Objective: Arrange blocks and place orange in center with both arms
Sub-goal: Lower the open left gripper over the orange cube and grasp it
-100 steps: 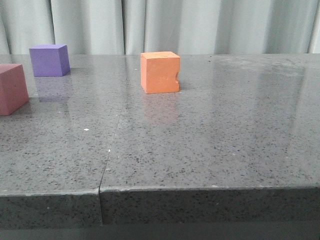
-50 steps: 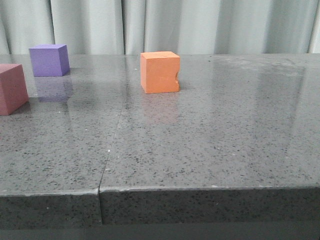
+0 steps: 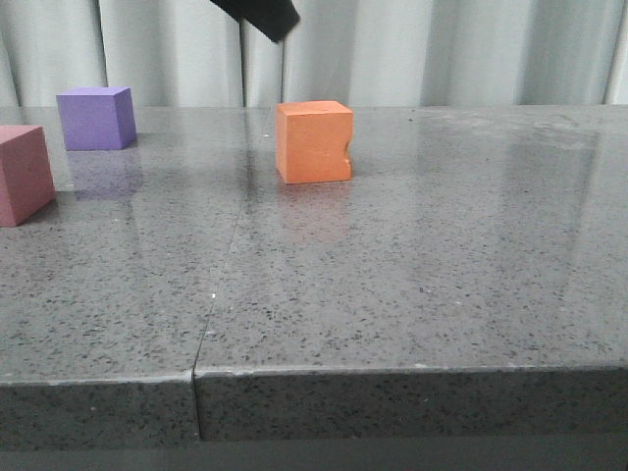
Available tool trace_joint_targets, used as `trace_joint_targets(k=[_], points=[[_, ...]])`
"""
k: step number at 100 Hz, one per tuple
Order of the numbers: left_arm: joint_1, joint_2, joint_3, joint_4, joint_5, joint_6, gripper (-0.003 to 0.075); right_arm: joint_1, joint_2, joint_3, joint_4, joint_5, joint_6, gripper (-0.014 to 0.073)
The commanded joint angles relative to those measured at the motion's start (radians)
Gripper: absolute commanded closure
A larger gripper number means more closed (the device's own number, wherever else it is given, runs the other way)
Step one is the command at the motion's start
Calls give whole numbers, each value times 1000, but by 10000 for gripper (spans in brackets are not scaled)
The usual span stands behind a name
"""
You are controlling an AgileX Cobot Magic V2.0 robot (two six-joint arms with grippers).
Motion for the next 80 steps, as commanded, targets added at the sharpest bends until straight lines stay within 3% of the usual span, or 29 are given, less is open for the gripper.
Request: trace_joint_targets(k=[1,80], points=[[-19,-11,-56,-46,-21,0,48,-2,-1,-25,-14,-68,-11,661],[-43,144,-82,-43,-100,80,48,-2,-1,-25,-14,-68,-11,661]])
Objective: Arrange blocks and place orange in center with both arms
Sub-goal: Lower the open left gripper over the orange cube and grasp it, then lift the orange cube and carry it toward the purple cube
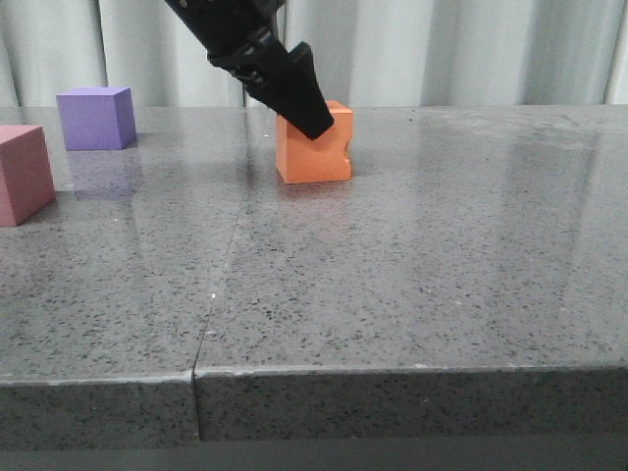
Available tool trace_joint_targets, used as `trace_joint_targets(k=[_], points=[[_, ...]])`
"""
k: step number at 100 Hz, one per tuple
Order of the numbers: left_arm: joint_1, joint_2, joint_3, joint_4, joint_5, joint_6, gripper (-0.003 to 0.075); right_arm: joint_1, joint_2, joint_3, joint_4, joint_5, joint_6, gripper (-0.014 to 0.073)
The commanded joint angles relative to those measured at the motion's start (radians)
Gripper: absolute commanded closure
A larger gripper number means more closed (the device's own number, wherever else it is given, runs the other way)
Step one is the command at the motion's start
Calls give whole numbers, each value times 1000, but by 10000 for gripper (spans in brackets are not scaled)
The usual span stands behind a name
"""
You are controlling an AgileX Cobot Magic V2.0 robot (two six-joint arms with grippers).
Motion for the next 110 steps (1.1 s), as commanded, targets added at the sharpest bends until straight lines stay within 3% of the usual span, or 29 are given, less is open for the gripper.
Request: trace_joint_targets(k=[1,25,51,61,100,110], points=[[-6,-46,-33,-40,-38,21,48,-2,-1,-27,-14,-68,-11,661],[-6,-41,-33,-38,-33,21,68,-2,-1,-27,-14,-68,-11,661],[-6,-41,-33,-38,-32,21,365,-2,-1,-27,-14,-68,-11,661],[-6,-41,-33,-38,-32,21,427,-2,-1,-27,-14,-68,-11,661],[-6,-50,-54,-38,-32,-18,425,-2,-1,-27,-14,-68,-11,661],[-3,-65,-67,-36,-36,-86,425,-2,-1,-27,-14,-68,-11,661]])
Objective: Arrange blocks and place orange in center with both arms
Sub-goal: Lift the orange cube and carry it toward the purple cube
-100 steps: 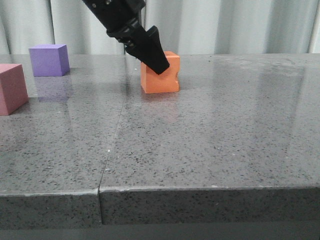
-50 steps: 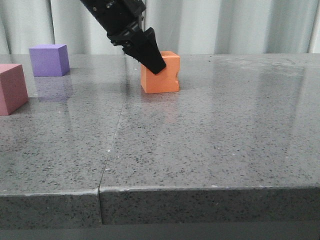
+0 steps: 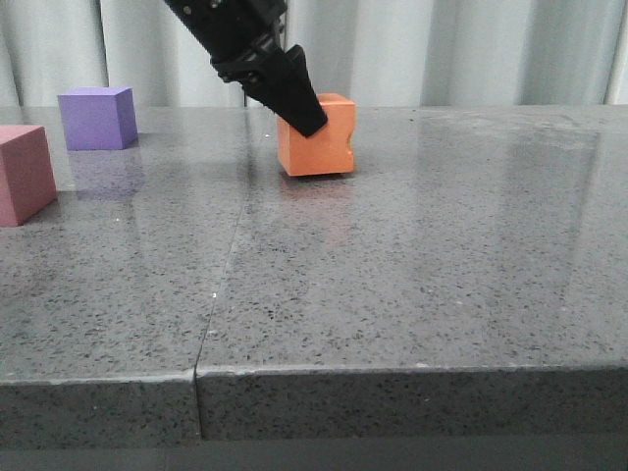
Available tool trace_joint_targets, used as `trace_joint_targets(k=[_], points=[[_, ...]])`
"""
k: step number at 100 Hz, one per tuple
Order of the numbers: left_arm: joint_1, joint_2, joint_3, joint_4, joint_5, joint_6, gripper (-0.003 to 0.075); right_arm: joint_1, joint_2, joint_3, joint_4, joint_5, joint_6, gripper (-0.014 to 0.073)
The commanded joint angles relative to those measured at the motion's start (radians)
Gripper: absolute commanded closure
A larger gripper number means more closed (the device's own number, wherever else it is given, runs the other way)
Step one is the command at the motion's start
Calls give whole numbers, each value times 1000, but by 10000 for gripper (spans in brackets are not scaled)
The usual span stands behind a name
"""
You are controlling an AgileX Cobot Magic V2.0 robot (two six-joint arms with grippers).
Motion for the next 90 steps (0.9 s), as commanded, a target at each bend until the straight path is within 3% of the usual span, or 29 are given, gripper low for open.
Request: trace_joint_targets(k=[1,21,54,90], points=[[-2,-84,-44,-34,-35,-70,425,-2,-1,-27,-14,-68,-11,661],[16,-132,-60,65,-35,-372,425,-2,-1,-27,-14,-68,-11,661],[76,-222,-60,339,1,-743,426,-2,-1,-27,-14,-68,-11,661],[161,-286,-50,624,154,-1063,426,-2,-1,-27,-14,-68,-11,661]])
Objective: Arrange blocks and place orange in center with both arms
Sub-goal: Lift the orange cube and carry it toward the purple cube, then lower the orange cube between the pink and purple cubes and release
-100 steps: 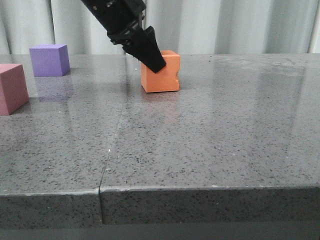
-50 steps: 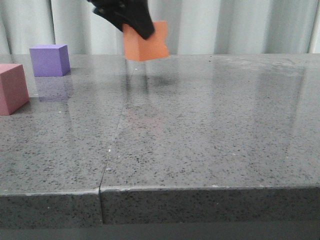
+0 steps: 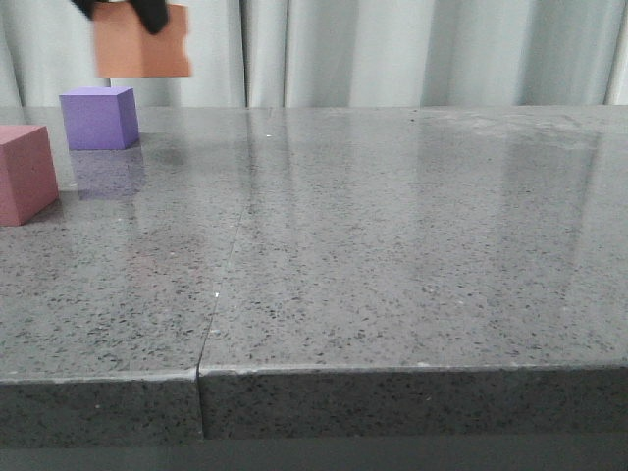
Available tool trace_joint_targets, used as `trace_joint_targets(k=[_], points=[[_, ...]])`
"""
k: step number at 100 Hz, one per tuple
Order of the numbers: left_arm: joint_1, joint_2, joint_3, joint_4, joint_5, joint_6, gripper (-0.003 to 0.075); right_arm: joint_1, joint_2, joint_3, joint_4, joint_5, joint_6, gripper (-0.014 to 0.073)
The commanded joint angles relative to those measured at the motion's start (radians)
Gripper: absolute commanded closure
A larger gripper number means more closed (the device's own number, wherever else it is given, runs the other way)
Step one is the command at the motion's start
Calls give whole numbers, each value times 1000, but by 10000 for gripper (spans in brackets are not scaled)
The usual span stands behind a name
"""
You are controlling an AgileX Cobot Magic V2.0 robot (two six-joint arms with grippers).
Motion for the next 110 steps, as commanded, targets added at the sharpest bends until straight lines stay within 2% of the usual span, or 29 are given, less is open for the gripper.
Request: trace_joint_targets(k=[1,30,52,92,110], points=[[25,-74,-26,60,-13,-82,426,-2,-1,-27,-14,-68,-11,661],[96,-98,-19,87,8,-181,426,-2,-1,-27,-14,-68,-11,661],[98,-98,31,132,-5,-237,426,-2,-1,-27,-14,-68,-11,661],[98,-98,212,133,-200,-286,426,-2,-1,-27,-14,-68,-11,661],[98,-98,272,134,-247,-305,426,-2,-1,-27,-14,-68,-11,661]])
